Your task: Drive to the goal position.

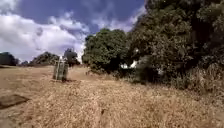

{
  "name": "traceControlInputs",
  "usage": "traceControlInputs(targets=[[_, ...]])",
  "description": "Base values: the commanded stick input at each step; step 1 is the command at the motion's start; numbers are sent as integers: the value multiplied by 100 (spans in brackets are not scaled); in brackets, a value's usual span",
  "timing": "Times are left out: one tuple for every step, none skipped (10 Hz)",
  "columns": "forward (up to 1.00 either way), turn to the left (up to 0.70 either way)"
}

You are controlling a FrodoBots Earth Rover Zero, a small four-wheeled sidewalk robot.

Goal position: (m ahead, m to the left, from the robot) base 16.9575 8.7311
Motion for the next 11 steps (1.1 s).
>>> traceControlInputs(targets=[[70, 0], [70, 17], [70, 35], [70, 35], [70, 22], [70, 2], [70, 0], [70, 0], [70, 0], [70, 0], [70, 0]])
